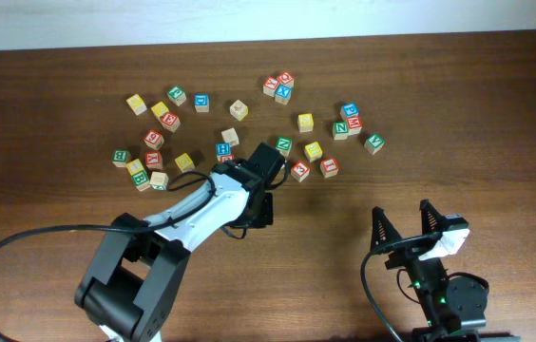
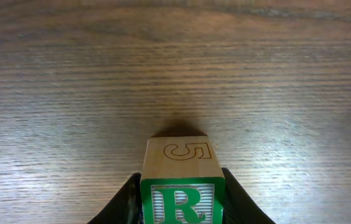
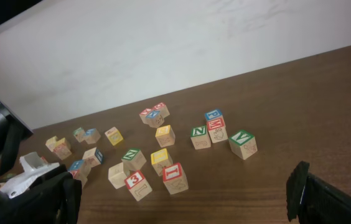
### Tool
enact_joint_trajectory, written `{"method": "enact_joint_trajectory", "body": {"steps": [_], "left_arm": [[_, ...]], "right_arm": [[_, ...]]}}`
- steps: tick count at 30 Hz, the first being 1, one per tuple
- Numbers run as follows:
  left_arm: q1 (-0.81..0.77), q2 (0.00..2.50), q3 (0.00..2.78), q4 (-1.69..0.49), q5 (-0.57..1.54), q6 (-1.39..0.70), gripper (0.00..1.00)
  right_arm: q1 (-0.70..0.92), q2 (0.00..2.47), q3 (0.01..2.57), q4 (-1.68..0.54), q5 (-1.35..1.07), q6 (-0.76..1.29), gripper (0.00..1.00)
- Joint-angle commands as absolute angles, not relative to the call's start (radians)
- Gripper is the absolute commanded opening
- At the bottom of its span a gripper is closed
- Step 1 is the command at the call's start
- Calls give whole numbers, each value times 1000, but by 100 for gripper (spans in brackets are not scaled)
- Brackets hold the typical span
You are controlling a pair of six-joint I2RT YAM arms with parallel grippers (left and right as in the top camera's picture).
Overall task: Spell out RSS
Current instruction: 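Carry the R block to the open table area and set it down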
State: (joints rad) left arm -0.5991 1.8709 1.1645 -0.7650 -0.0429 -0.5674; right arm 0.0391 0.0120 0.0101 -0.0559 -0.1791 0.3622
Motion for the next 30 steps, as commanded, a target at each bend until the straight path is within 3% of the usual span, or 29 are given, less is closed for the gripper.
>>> {"method": "enact_joint_trajectory", "body": {"steps": [1,13,21,23,24,26,30], "left_arm": [[-601,1886,1158,-764,-96,-567,27],[-602,1886,1158,-773,-89,-568,22],[-602,1886,1158,-785,-67,-567,29],[-602,1886,1158,-785,-68,-567,37],[-602,1886,1158,-785,-68,-567,51],[-602,1885,1158,-781,-68,-567,67],[-601,1882,1171,-786,-68,-567,72]], "right_arm": [[46,9,6,-61,-195,364,98],[46,9,6,-61,-195,364,98],[46,9,6,-61,-195,364,98],[46,9,6,-61,-195,364,98],[46,9,6,-60,-195,364,98],[46,9,6,-60,-195,364,98],[46,9,6,-61,-195,364,98]]}}
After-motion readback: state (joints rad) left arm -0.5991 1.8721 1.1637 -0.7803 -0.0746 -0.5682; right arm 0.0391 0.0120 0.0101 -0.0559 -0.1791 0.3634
